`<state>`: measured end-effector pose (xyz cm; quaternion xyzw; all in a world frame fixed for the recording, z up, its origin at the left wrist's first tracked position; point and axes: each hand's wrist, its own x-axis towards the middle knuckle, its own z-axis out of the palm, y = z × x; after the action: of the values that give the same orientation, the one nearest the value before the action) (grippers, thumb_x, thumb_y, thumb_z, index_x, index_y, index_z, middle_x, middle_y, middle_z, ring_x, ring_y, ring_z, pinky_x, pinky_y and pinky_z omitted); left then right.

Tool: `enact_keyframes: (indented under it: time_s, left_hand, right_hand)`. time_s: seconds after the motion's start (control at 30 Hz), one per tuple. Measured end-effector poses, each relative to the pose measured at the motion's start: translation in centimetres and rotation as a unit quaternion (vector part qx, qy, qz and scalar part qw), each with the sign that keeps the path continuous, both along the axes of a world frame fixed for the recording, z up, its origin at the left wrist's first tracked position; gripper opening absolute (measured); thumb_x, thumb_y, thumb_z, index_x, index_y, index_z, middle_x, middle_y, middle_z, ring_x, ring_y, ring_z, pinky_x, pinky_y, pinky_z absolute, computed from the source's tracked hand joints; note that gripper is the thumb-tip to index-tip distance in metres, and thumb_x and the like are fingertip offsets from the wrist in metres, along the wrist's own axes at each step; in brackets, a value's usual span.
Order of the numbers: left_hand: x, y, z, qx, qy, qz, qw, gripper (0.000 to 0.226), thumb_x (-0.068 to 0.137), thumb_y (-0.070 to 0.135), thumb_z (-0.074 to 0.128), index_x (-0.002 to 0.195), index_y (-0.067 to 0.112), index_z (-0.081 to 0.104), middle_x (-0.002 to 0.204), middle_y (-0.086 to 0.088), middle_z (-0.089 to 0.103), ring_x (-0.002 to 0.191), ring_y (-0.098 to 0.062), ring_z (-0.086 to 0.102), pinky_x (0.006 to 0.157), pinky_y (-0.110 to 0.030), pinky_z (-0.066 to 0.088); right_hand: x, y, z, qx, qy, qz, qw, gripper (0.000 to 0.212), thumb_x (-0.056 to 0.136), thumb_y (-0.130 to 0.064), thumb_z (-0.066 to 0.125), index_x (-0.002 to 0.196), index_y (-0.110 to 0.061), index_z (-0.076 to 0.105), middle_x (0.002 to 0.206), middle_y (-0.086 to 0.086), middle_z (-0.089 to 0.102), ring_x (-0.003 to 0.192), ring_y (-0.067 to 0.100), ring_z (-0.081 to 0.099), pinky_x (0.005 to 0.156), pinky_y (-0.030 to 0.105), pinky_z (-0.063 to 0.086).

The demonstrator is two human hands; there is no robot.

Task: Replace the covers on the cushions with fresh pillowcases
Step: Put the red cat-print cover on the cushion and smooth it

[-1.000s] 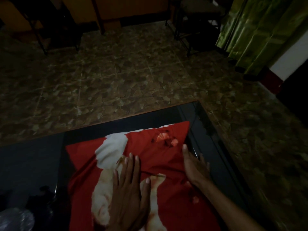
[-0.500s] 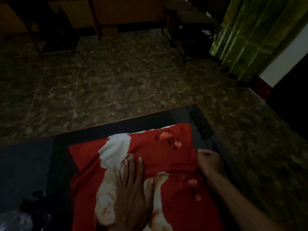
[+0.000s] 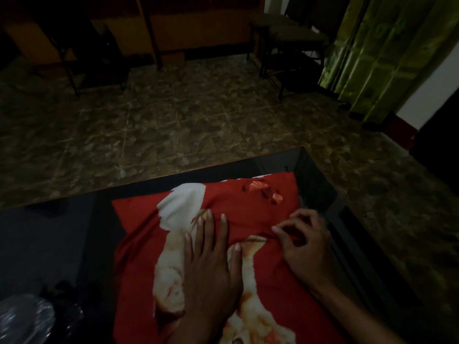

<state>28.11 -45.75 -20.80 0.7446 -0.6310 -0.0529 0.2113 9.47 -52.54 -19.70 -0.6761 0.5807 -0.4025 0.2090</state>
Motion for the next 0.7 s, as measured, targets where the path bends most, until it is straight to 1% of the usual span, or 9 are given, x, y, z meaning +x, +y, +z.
enact_keyframes:
  time_s: [0.13, 0.23, 0.3, 0.37, 0.43, 0.47, 0.53, 0.6, 0.7]
  left_hand:
    - [-0.1, 0.1, 0.3, -0.024, -0.001, -0.006, 1.0, 0.061, 0.1, 0.052, 0.014, 0.158, 0.035, 0.015, 0.167, 0.005, -0.001, 0.152, -0.006, -0.012, 0.124, -0.039, -0.003]
    - [0.0, 0.4, 0.5, -0.046, 0.003, -0.007, 0.999, 0.063, 0.097, 0.053, 0.008, 0.156, 0.038, 0.024, 0.167, 0.006, 0.001, 0.152, -0.007, -0.011, 0.124, -0.035, -0.007]
    - [-0.2, 0.8, 0.8, -0.051, 0.0, -0.016, 0.999, 0.061, 0.099, 0.05, 0.012, 0.153, 0.035, 0.035, 0.167, 0.005, 0.01, 0.154, -0.01, -0.002, 0.124, -0.035, -0.003]
    - [-0.3, 1.2, 1.7, -0.036, -0.006, -0.023, 0.999, 0.046, 0.103, 0.039, 0.032, 0.142, 0.028, 0.053, 0.16, 0.002, 0.033, 0.15, -0.015, 0.022, 0.124, -0.042, 0.016]
    - [-0.7, 1.8, 3.2, -0.012, -0.029, -0.02, 0.999, 0.027, 0.096, 0.027, 0.056, 0.12, 0.02, 0.067, 0.13, -0.005, 0.062, 0.123, -0.023, 0.056, 0.105, -0.043, 0.045]
    - [-0.9, 2.3, 4.1, -0.002, -0.041, -0.015, 0.999, 0.02, 0.089, 0.024, 0.064, 0.108, 0.019, 0.07, 0.112, -0.006, 0.068, 0.105, -0.024, 0.065, 0.092, -0.04, 0.053]
    - [-1.1, 3.2, 5.7, 0.018, -0.063, -0.027, 0.998, 0.012, 0.075, 0.021, 0.073, 0.087, 0.017, 0.071, 0.088, -0.005, 0.07, 0.081, -0.023, 0.069, 0.073, -0.036, 0.058]
    - [-0.8, 4.0, 6.2, 0.003, -0.077, -0.039, 0.996, 0.004, 0.078, 0.021, 0.069, 0.079, 0.018, 0.071, 0.083, -0.003, 0.069, 0.077, -0.021, 0.069, 0.066, -0.034, 0.055]
    - [-0.2, 4.2, 5.3, -0.084, -0.04, -0.033, 0.995, 0.009, 0.095, 0.024, 0.056, 0.101, 0.021, 0.062, 0.102, 0.005, 0.059, 0.086, -0.014, 0.06, 0.067, -0.027, 0.046]
  right_hand:
    - [0.0, 0.8, -0.1, -0.067, 0.07, 0.062, 0.993, 0.013, 0.083, -0.048, 0.059, 0.08, -0.037, 0.065, 0.101, -0.02, 0.046, 0.1, -0.004, 0.043, 0.089, 0.034, 0.029]
    - [-0.3, 1.6, 0.0, -0.068, 0.067, 0.073, 0.993, 0.012, 0.082, -0.051, 0.069, 0.083, -0.039, 0.066, 0.109, -0.02, 0.046, 0.108, -0.005, 0.046, 0.093, 0.032, 0.027]
    - [0.0, 2.2, 0.1, -0.077, 0.071, 0.063, 0.993, 0.012, 0.083, -0.046, 0.077, 0.083, -0.037, 0.07, 0.111, -0.017, 0.048, 0.108, -0.002, 0.046, 0.094, 0.033, 0.029]
    - [0.2, 2.8, 0.6, -0.061, 0.115, 0.06, 0.99, 0.01, 0.086, -0.044, 0.074, 0.087, -0.034, 0.073, 0.112, -0.014, 0.048, 0.111, 0.002, 0.045, 0.096, 0.034, 0.031]
    - [0.5, 3.7, 1.6, -0.022, 0.177, 0.056, 0.982, 0.01, 0.091, -0.043, 0.068, 0.093, -0.034, 0.072, 0.114, -0.011, 0.046, 0.115, 0.007, 0.044, 0.102, 0.036, 0.033]
    - [0.6, 4.2, 2.3, -0.003, 0.197, 0.052, 0.979, 0.009, 0.093, -0.04, 0.065, 0.095, -0.034, 0.072, 0.114, -0.01, 0.045, 0.116, 0.01, 0.044, 0.103, 0.037, 0.034]
    - [0.8, 5.7, 3.6, 0.02, 0.209, 0.055, 0.976, 0.009, 0.094, -0.034, 0.062, 0.098, -0.033, 0.069, 0.115, -0.008, 0.042, 0.116, 0.013, 0.043, 0.103, 0.038, 0.034]
    - [0.8, 7.2, 4.7, 0.031, 0.204, 0.062, 0.977, 0.01, 0.095, -0.038, 0.06, 0.098, -0.032, 0.068, 0.117, -0.009, 0.041, 0.118, 0.012, 0.041, 0.105, 0.039, 0.035]
    - [0.3, 8.8, 4.7, 0.046, 0.161, 0.065, 0.984, 0.026, 0.089, -0.056, 0.064, 0.106, -0.037, 0.064, 0.12, -0.013, 0.04, 0.118, 0.007, 0.039, 0.106, 0.038, 0.036]
